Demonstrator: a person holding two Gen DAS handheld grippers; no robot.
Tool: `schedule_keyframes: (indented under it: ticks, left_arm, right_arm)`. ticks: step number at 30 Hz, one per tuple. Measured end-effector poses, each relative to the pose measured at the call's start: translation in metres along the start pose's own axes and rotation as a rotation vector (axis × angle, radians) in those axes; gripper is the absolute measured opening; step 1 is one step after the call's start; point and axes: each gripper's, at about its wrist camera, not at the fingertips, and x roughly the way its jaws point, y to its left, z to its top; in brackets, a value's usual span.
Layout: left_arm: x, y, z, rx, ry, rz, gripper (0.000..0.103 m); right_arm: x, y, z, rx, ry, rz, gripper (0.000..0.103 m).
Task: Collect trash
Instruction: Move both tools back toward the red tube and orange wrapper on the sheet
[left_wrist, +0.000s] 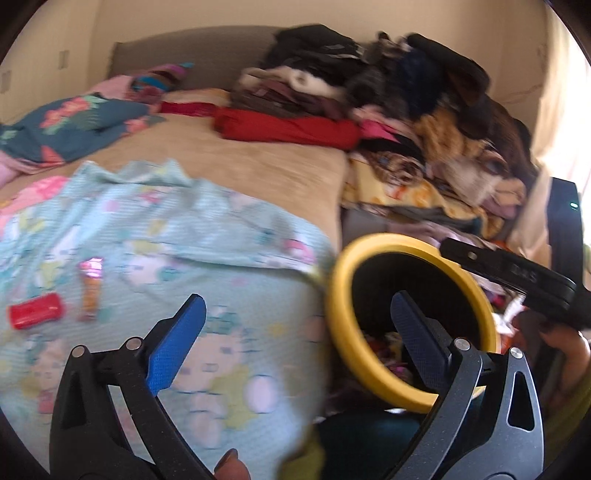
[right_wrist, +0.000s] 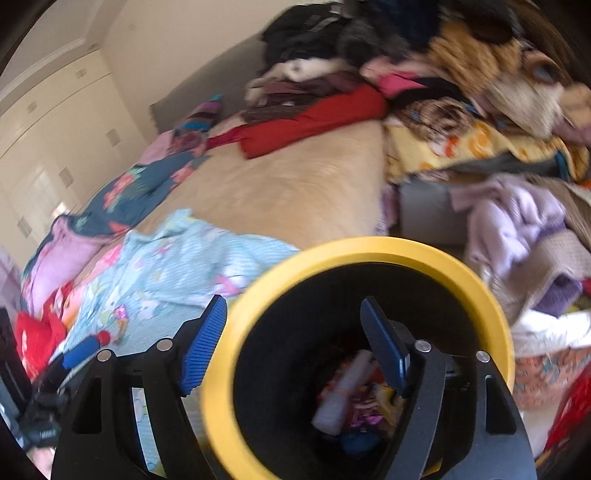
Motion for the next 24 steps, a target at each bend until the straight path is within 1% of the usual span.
schedule_keyframes:
  ticks: [4, 8, 14, 19, 24]
  left_arm:
    - [-0.015, 0.033, 0.000, -0.030, -0.031, 0.061, 0.092]
    - [-0.025, 0.062, -0.001, -0.067, -0.044, 0.095, 0.092]
    - [-0.038, 0.109, -0.009, -0.149, -0.056, 0.150, 0.092]
    - [-0.046, 0.147, -0.019, -0.223, -0.049, 0.183, 0.092]
    - [-0.054, 0.187, -0.029, -0.311, -0.046, 0.213, 0.092]
  right_arm:
    - [0.003, 0.037, -0.002, -0.056, -0.017, 0.044, 0.075]
    - [0.009, 0.073, -0.005, -0.090, -0.023, 0.090, 0.076]
    - [0.027, 0.120, -0.015, -0.167, 0.016, 0.123, 0.077]
    - [0.047, 0.158, -0.027, -0.240, 0.057, 0.145, 0.077]
    - [0.073, 0.199, -0.037, -0.309, 0.101, 0.194, 0.077]
